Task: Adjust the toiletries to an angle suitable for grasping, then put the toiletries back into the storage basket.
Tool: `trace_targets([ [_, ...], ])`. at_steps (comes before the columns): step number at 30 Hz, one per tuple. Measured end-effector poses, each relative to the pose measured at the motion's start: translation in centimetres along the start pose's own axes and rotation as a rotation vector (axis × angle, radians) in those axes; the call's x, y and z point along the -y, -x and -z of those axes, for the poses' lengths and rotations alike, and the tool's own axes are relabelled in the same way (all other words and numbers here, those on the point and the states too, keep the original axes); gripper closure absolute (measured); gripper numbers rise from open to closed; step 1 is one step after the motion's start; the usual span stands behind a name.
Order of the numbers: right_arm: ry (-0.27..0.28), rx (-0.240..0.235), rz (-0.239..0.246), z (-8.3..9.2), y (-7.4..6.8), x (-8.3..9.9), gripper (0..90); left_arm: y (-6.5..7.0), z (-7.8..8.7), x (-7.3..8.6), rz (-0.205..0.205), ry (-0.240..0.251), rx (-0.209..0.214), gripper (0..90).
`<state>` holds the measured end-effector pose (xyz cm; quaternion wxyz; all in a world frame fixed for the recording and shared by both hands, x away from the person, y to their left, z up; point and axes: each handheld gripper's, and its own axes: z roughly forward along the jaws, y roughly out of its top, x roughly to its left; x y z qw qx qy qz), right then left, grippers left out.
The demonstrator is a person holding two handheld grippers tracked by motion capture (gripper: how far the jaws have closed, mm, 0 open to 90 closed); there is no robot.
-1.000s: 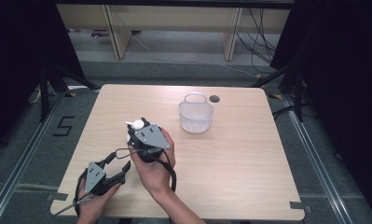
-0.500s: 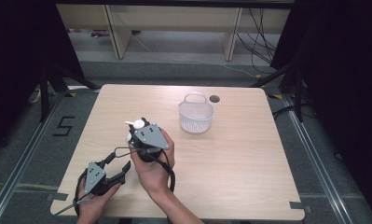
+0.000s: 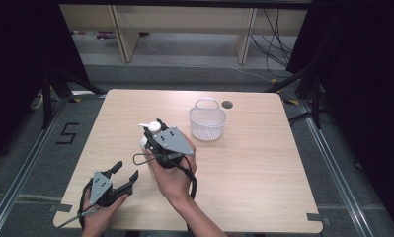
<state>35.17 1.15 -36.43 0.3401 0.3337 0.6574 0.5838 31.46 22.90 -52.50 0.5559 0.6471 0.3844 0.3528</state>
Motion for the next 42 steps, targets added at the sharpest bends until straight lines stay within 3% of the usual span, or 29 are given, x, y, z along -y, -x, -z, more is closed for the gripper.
trace_targets([
  [3, -0.002, -0.003, -0.013, 0.4, 0.5, -0.2, 60.0, 0.0, 0.0, 0.0, -0.002, -0.002, -0.001, 32.2],
  [4, -0.015, -0.009, -0.05, 0.6, 0.4, -0.2, 60.0, 0.0, 0.0, 0.0, -0.002, -0.003, 0.0, 32.2],
  [6, 0.009, 0.001, -0.003, 0.7, 1.0, -0.3, 60.0, 0.0, 0.0, 0.0, -0.002, -0.003, -0.001, 32.2],
  [7, -0.002, -0.004, -0.023, 0.8, 1.0, -0.3, 60.0, 0.0, 0.0, 0.0, -0.003, -0.004, -0.002, 32.2],
  [8, 0.01, 0.002, 0.0, 0.9, 1.4, -0.3, 60.1, 0.0, 0.0, 0.0, -0.004, -0.005, -0.003, 32.2],
  [9, -0.012, -0.008, -0.061, 1.0, 1.2, -0.3, 60.0, -0.1, -0.2, 0.0, -0.006, 0.014, 0.005, 32.2],
  [10, 0.002, -0.004, -0.04, 1.0, 1.5, -0.4, 60.1, -0.1, -0.2, 0.0, -0.005, 0.014, 0.004, 32.2],
  [16, -0.004, 0.0, -0.064, 1.9, 2.5, -0.6, 60.1, 0.0, -0.2, -0.1, -0.01, -0.005, -0.006, 32.3],
  [18, 0.008, 0.005, -0.038, 2.0, 3.0, -0.7, 60.1, 0.0, -0.2, 0.0, -0.005, -0.006, -0.009, 32.3],
  [20, 0.006, 0.004, -0.068, 2.2, 3.1, -0.8, 60.1, 0.0, -0.2, 0.0, -0.005, -0.005, -0.009, 32.3],
  [23, -0.003, 0.011, -0.075, 2.6, 3.5, -1.0, 60.1, 0.0, -0.2, 0.0, -0.004, -0.003, -0.01, 32.3],
  [25, 0.014, 0.012, -0.056, 2.7, 3.9, -1.1, 60.1, 0.0, -0.2, 0.0, -0.006, -0.004, -0.009, 32.3],
  [28, 0.013, 0.015, -0.07, 3.0, 4.0, -1.2, 60.1, 0.1, -0.2, 0.0, -0.006, -0.003, -0.008, 32.3],
  [30, 0.025, 0.019, -0.046, 3.0, 4.3, -1.3, 60.1, 0.1, -0.2, 0.0, -0.006, -0.002, -0.008, 32.4],
  [33, 0.011, 0.024, -0.071, 3.4, 4.5, -1.5, 60.1, 0.0, -0.2, -0.1, -0.014, -0.002, -0.005, 32.4],
  [41, 0.03, 0.04, -0.038, 3.9, 5.6, -1.8, 60.1, 0.1, -0.3, 0.0, -0.005, -0.001, -0.013, 32.4],
  [42, 0.018, 0.038, -0.069, 4.0, 5.5, -1.7, 60.1, 0.1, -0.3, 0.0, -0.009, -0.002, -0.011, 32.4],
])
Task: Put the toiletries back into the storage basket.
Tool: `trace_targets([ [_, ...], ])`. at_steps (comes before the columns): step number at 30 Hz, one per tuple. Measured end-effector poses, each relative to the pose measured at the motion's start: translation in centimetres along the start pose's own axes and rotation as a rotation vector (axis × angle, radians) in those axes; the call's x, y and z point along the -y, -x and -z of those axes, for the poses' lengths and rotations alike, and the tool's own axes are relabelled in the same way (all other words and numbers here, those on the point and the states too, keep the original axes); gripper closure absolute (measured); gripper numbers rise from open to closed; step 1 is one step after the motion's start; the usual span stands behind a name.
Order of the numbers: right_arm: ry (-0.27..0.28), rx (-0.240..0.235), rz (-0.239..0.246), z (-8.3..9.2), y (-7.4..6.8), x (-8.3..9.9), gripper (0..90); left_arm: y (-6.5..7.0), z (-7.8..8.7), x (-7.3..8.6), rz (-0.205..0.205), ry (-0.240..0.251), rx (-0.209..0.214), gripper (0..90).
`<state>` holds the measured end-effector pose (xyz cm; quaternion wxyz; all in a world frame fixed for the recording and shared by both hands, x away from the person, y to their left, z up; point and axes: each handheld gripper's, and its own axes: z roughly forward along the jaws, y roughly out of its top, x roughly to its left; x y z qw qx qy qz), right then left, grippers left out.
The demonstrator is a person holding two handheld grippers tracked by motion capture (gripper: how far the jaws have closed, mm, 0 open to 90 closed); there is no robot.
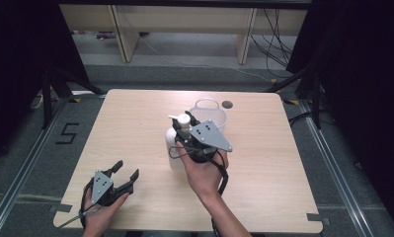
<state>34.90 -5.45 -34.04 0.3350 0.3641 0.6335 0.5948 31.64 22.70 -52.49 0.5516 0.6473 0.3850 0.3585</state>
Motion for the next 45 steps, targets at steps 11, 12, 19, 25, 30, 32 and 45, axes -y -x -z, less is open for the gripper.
trace_targets([
  [11, 0.026, 0.044, 0.046, 0.9, 1.4, -0.2, 60.1, -0.1, 0.1, 0.0, -0.002, 0.006, 0.005, 32.3],
  [12, 0.025, 0.043, 0.044, 1.0, 1.5, -0.2, 60.1, -0.1, 0.1, 0.0, -0.002, 0.006, 0.005, 32.3],
  [19, 0.024, 0.064, 0.033, 1.4, 2.1, -0.3, 60.1, 0.0, 0.0, 0.0, -0.004, 0.003, 0.005, 32.3],
  [25, 0.028, 0.072, 0.04, 1.7, 2.8, -0.4, 60.1, -0.1, 0.1, 0.0, -0.002, 0.004, 0.004, 32.3],
  [30, 0.025, 0.082, 0.023, 1.9, 3.2, -0.4, 60.1, -0.1, 0.1, 0.0, -0.004, 0.004, 0.006, 32.3],
  [32, 0.032, 0.094, 0.047, 2.0, 3.4, -0.5, 60.1, -0.1, 0.1, 0.0, -0.004, 0.004, 0.006, 32.3],
  [45, 0.042, 0.132, 0.025, 2.5, 5.1, -0.9, 60.0, 0.0, 0.1, 0.0, -0.004, 0.004, 0.005, 32.2],
])
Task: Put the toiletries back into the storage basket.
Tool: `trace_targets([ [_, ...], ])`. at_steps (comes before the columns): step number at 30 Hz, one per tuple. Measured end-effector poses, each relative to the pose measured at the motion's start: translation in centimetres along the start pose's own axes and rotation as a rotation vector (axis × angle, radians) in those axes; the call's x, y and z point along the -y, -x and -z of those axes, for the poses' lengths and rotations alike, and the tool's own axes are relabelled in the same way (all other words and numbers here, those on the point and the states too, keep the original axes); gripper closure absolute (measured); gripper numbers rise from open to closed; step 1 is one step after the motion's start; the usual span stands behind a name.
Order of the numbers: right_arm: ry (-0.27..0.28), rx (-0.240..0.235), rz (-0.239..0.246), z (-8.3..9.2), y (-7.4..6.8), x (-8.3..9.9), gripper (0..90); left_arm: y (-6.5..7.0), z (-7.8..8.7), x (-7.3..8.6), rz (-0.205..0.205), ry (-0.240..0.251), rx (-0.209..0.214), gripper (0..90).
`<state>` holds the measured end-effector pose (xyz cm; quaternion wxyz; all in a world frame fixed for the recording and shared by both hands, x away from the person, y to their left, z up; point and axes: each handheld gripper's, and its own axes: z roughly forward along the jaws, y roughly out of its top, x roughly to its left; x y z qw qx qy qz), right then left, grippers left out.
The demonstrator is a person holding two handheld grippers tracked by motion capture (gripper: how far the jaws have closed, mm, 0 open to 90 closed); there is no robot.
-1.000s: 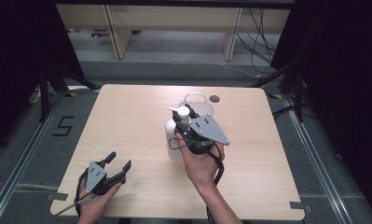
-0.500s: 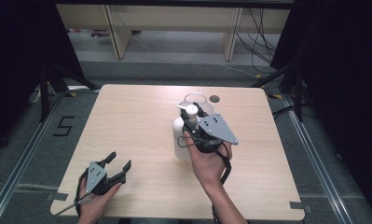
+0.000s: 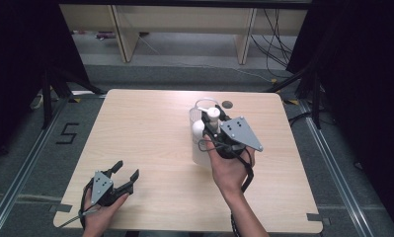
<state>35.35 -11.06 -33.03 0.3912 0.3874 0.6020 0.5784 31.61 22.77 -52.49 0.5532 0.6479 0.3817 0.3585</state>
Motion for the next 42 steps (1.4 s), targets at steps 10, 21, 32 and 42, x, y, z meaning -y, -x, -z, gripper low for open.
trace_targets([
  [10, 0.005, 0.039, 0.011, -0.5, 1.2, -0.1, 60.0, 0.0, 0.0, 0.0, 0.0, 0.0, 0.002, 32.1],
  [21, 0.012, 0.057, 0.004, -1.2, 1.9, -0.5, 60.0, 0.0, 0.0, 0.0, -0.001, -0.001, 0.001, 32.1],
  [32, 0.03, 0.076, 0.023, -2.1, 2.6, -1.3, 60.0, 0.0, 0.0, 0.0, 0.001, -0.001, 0.0, 32.0],
  [42, 0.037, 0.077, 0.008, -2.7, 2.7, -1.9, 60.0, 0.0, 0.0, 0.0, 0.001, -0.001, 0.0, 31.9],
])
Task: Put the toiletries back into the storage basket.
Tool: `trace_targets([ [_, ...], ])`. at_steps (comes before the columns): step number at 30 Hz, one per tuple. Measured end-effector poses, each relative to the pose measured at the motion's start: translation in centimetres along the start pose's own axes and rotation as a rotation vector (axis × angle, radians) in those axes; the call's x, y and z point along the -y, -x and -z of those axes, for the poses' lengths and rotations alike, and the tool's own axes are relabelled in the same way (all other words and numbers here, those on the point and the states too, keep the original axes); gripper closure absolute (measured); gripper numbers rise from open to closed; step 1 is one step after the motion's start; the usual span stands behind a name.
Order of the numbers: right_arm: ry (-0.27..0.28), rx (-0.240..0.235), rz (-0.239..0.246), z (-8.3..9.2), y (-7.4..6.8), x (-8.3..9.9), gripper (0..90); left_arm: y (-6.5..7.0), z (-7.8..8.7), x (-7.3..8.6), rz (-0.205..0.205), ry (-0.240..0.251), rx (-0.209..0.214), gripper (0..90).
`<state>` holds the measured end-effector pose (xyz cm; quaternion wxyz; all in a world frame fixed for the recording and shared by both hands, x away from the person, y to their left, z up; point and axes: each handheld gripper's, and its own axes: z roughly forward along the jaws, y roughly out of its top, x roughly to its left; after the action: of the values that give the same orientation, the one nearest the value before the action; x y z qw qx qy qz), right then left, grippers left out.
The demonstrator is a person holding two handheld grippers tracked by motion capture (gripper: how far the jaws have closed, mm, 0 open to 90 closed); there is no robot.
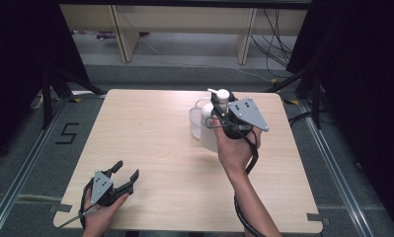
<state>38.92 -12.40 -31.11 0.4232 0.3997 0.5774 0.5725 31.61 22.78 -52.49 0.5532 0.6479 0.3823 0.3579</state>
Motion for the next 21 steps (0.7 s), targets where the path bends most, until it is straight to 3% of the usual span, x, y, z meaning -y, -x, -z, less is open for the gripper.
trace_targets([
  [2, 0.009, 0.005, 0.018, -0.3, 0.2, -0.2, 60.0, 0.0, 0.0, 0.0, 0.0, -0.001, 0.0, 31.9],
  [7, 0.013, 0.002, 0.003, -0.6, 0.1, -0.6, 60.0, 0.0, 0.0, 0.0, 0.0, -0.001, 0.001, 31.9],
  [9, 0.018, 0.008, 0.026, -0.7, 0.3, -0.7, 60.0, 0.0, 0.0, 0.0, 0.001, 0.0, 0.0, 31.9],
  [21, 0.025, 0.008, 0.027, -1.6, 0.3, -1.4, 60.0, 0.0, 0.0, 0.0, 0.004, 0.001, 0.002, 31.8],
])
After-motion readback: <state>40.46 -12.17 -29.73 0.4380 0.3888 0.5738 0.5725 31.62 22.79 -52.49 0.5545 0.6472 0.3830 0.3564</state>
